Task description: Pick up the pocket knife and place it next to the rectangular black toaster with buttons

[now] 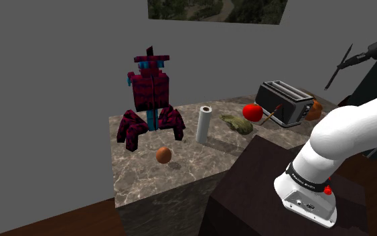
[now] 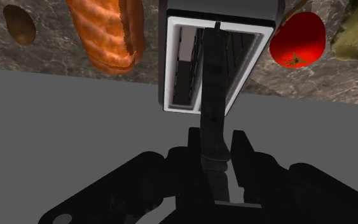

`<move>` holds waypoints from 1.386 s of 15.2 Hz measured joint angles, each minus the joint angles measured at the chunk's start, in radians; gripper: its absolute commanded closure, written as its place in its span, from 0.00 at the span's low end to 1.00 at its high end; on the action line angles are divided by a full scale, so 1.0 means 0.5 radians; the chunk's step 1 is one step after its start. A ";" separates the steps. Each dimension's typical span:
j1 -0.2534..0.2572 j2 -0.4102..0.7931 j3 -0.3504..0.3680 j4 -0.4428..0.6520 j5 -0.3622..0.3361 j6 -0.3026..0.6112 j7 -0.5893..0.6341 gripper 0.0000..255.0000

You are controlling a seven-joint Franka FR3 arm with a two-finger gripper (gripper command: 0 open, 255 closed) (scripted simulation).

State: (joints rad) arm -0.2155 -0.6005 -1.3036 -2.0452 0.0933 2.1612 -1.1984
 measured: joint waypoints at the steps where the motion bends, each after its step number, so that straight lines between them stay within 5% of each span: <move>1: 0.001 -0.004 -0.011 -0.026 -0.002 0.024 -0.012 1.00; 21: 0.254 -0.055 -0.415 -0.327 -0.029 0.449 -0.228 1.00</move>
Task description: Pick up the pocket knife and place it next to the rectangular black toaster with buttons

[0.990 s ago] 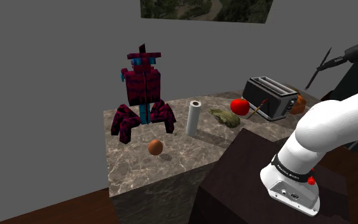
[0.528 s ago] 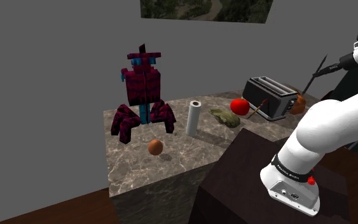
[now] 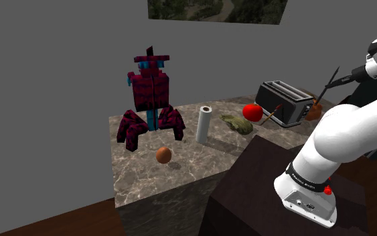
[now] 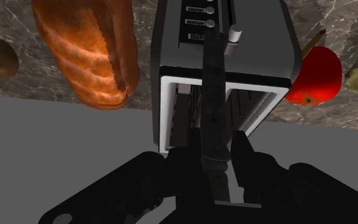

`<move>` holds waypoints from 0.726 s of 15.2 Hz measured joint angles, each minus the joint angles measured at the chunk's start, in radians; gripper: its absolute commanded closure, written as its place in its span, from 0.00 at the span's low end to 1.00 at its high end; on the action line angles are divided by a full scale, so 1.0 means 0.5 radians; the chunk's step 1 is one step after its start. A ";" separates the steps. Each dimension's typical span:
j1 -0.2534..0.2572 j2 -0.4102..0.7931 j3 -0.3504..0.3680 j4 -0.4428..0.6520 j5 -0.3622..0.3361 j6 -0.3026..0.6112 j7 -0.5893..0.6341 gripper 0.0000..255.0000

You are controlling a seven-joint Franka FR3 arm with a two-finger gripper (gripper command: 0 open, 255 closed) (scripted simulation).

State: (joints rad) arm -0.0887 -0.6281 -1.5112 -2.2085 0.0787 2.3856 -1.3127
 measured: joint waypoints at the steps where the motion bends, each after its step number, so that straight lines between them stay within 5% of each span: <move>1: 0.012 -0.003 -0.017 -0.015 -0.002 0.021 -0.007 1.00; 11: 0.205 -0.066 -0.279 -0.104 -0.042 0.224 -0.103 1.00</move>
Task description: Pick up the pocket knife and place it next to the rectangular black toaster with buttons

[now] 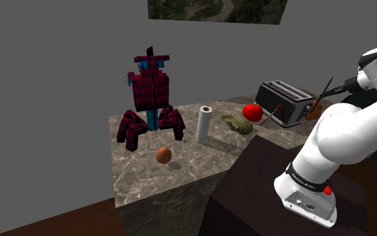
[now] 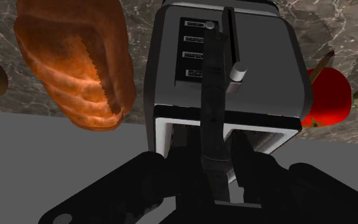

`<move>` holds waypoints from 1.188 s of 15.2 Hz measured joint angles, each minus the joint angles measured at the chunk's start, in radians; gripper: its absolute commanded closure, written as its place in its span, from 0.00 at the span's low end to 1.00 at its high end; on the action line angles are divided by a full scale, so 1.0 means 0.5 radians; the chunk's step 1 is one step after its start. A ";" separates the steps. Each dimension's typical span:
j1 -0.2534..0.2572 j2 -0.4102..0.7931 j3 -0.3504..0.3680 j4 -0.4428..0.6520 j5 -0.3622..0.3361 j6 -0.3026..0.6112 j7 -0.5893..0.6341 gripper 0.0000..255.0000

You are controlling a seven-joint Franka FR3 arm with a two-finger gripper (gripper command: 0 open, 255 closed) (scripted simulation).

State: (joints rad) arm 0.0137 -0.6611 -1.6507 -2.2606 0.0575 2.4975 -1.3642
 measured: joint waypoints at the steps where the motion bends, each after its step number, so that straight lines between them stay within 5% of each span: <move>1: 0.019 -0.009 -0.030 -0.007 -0.007 0.019 -0.011 1.00; 18: 0.394 -0.202 -0.509 -0.058 -0.126 0.349 -0.142 1.00</move>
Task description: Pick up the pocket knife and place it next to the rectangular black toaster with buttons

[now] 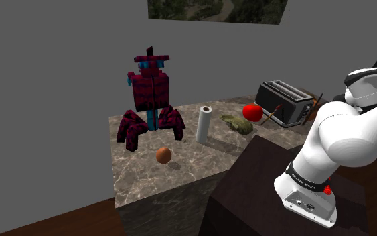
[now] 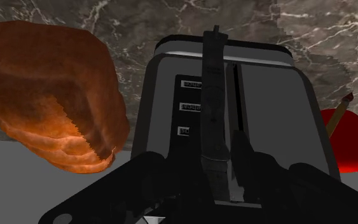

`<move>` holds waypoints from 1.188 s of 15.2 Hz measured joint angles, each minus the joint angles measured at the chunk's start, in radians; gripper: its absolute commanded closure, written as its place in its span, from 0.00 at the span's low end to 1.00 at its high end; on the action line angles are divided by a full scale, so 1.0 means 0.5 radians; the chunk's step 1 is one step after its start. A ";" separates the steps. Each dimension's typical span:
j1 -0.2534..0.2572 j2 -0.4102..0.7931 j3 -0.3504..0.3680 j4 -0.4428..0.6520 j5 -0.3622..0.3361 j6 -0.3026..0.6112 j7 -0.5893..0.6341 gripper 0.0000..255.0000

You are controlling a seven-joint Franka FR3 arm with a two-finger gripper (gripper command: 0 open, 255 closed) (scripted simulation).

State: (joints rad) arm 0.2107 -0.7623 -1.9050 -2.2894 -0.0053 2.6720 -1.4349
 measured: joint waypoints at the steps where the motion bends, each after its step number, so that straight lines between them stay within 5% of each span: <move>1: 0.021 -0.012 -0.024 0.004 -0.007 0.014 -0.005 1.00; 9: 0.055 -0.039 -0.073 0.002 -0.022 0.048 -0.021 1.00; 10: 0.055 -0.039 -0.073 0.002 -0.022 0.048 -0.021 0.00; 16: 0.055 -0.039 -0.073 0.002 -0.022 0.048 -0.021 0.00; 18: -0.047 -0.004 0.005 -0.005 -0.005 -0.023 -0.028 0.00</move>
State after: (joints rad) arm 0.1870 -0.7643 -1.9023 -2.2919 -0.0078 2.6608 -1.4491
